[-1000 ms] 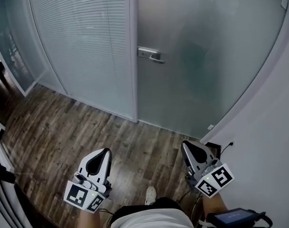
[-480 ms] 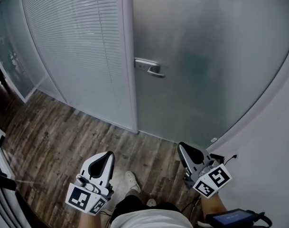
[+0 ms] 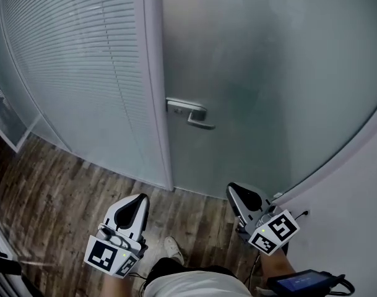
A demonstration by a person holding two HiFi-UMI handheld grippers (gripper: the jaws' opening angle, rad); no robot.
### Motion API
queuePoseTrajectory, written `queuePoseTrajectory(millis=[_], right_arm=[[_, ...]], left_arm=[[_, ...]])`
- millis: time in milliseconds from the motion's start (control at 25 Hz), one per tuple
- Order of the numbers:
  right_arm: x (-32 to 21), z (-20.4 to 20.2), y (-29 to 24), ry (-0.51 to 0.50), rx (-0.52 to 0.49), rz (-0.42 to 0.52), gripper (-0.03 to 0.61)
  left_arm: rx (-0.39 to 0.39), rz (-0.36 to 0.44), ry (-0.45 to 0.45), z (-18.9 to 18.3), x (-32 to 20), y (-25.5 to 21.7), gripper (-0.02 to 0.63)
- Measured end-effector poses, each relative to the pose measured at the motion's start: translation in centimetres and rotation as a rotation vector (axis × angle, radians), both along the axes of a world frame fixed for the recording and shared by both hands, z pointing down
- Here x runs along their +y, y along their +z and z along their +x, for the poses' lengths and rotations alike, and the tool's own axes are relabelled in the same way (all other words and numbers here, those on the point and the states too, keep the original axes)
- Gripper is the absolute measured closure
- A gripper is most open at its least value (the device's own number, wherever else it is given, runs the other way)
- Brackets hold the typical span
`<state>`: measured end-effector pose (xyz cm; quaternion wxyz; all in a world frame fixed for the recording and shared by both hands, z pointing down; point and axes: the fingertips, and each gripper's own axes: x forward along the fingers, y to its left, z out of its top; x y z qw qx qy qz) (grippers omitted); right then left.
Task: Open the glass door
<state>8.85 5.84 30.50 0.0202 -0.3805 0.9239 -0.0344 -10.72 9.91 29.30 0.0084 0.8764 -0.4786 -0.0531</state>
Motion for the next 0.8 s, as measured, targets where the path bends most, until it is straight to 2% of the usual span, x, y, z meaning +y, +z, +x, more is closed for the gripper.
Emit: queuePoseTrajectory(millis=[200, 520, 680, 800], right_arm=[[-7.5, -2.0, 0.5, 0.020, -0.006, -0.024, 0.577], [-13.9, -2.5, 1.0, 0.057, 0.032, -0.061, 0.572], [-16.5, -2.5, 2.1, 0.032, 0.080, -0.073, 0.519], [-18.5, -2.7, 4.0, -0.021, 0.187, -0.068, 0.459]], left_arm=[[-0.013, -0.017, 0.054, -1.5, -8.1, 0.4, 0.614], [0.004, -0.059, 0.115, -1.8, -15.3, 0.8, 0.614], [0.006, -0.069, 0.111, -1.7, -17.2, 1.5, 0.614], [0.001, -0.071, 0.085, -1.1, -18.5, 2.5, 0.614]])
